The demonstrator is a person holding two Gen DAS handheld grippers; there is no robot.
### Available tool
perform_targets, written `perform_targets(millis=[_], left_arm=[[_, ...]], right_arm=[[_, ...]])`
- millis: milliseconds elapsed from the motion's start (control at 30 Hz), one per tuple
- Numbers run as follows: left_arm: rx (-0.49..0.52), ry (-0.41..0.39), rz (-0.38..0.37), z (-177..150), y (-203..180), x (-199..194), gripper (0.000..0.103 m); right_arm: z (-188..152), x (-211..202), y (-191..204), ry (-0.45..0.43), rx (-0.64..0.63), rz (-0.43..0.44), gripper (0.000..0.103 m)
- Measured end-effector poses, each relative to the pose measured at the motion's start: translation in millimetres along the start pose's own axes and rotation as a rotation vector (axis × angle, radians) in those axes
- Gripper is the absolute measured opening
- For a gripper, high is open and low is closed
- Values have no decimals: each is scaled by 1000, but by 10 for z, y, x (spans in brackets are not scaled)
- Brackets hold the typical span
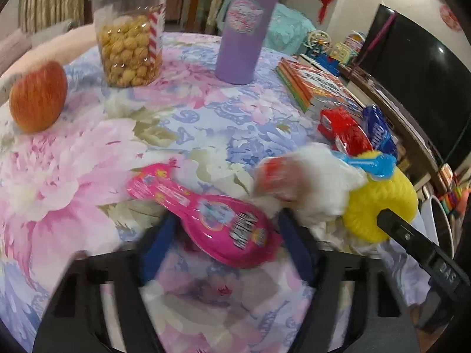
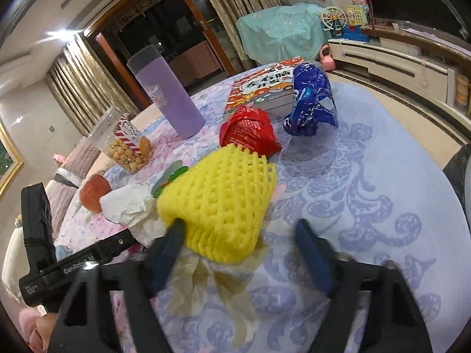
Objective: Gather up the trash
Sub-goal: 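Grasp the pink candy toy with the left tool while the right grasps the yellow foam net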
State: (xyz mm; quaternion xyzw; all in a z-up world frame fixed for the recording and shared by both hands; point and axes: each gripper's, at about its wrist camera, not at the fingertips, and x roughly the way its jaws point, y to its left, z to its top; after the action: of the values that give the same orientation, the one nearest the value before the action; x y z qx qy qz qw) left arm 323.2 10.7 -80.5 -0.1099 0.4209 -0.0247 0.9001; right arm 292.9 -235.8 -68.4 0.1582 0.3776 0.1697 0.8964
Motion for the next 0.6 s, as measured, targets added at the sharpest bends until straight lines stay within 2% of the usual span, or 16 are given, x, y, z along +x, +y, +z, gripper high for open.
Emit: perform_targets(millis=[33,133,167,200,233,400,600], left_arm=[[6,3,-4,-4,-2,-5,51],[10,-2,-16,-43,25,-63,48],[9,-2,-21,-69,34,-95,27],[7,10,-31,-106,54,-120,16],[1,18,-43,-131,63,-136,13],[15,24,-92,-363,37,-347,13],[51,42,-146,-609,-121,-534,13]], right_arm=[[-8,14,-6,9,1,-3,47],[-48,-15,-34,14,5,-2,35],[-57,-35,-37,11,5,-4,32],[-63,-51,-38,9,5,-3,27],[-77,-78,-43,7,5,-2,23],[-150,-203,-79,-1,11,5,17],[-271,-407,-122,-18,31,10,17]])
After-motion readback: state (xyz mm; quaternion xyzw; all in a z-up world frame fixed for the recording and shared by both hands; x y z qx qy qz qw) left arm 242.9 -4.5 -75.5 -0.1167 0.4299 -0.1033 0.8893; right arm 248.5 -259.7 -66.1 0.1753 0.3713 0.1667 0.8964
